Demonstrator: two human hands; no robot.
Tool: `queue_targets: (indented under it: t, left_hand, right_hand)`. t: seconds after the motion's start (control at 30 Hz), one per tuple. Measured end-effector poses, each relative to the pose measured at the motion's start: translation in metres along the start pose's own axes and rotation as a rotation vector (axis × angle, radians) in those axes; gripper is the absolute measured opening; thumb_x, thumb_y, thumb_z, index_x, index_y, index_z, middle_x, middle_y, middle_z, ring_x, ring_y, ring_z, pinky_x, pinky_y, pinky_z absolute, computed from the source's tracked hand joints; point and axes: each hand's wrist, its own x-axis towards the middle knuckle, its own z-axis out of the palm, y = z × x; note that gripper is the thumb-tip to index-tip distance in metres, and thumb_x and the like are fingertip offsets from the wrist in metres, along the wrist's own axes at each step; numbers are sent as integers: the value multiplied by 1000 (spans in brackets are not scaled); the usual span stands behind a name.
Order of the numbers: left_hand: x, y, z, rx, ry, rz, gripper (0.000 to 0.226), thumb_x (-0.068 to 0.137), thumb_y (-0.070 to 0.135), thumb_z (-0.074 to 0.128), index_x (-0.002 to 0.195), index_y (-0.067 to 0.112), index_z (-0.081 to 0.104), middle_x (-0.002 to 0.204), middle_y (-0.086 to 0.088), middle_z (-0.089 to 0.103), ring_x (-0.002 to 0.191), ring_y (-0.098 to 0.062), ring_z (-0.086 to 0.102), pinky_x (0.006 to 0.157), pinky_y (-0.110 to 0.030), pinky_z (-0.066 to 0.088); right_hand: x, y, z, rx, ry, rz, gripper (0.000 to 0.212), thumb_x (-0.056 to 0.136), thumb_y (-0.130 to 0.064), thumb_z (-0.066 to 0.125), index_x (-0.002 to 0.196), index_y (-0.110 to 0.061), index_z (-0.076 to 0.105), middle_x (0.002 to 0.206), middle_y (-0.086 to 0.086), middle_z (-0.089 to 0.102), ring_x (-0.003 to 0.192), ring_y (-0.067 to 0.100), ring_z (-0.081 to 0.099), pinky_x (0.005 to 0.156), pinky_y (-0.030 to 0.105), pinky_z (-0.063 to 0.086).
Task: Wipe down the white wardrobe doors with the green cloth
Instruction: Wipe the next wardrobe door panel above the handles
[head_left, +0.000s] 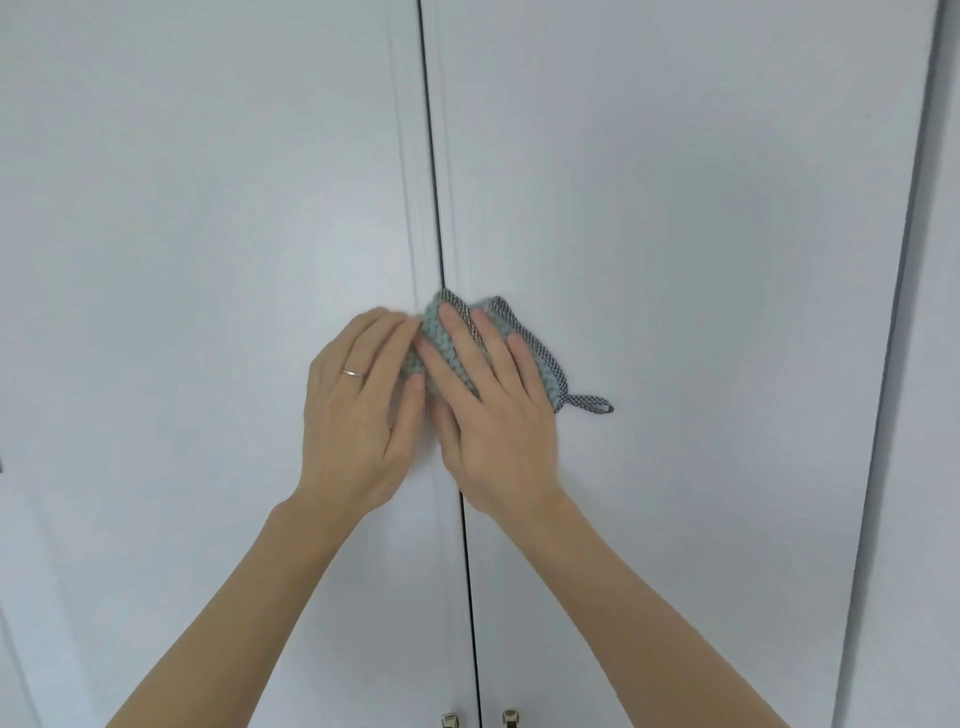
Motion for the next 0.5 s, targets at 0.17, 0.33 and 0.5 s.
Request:
queue_targets:
  t: [0.17, 0.33, 0.5]
  left_hand:
    - [57, -18, -9, 14, 51, -15, 51, 106, 24, 44, 152, 2, 50, 155, -12, 52, 146, -33, 45, 119, -53, 35]
    - [116, -23, -16, 22, 127, -23, 50, 105, 18, 43, 152, 2, 49, 154, -12, 53, 144, -30, 45, 125, -39, 29]
    - [168, -20, -29, -18, 154, -82, 53, 100, 14, 44, 153, 8, 49, 143, -5, 61, 136, -23, 43, 114, -35, 32]
  right_hand:
    - [91, -5, 1, -17, 104, 64, 50, 103, -22, 43, 153, -23, 46, 165, 1, 32, 156, 23, 23, 127, 42, 18]
    - [154, -4, 1, -34, 161, 113, 54, 99, -21, 43, 153, -26, 46, 166, -2, 32, 155, 21, 22, 126, 41, 17]
    - [216, 2, -6, -43, 173, 121, 55, 98, -27, 41, 152, -28, 48, 166, -3, 32, 155, 20, 22, 127, 39, 12]
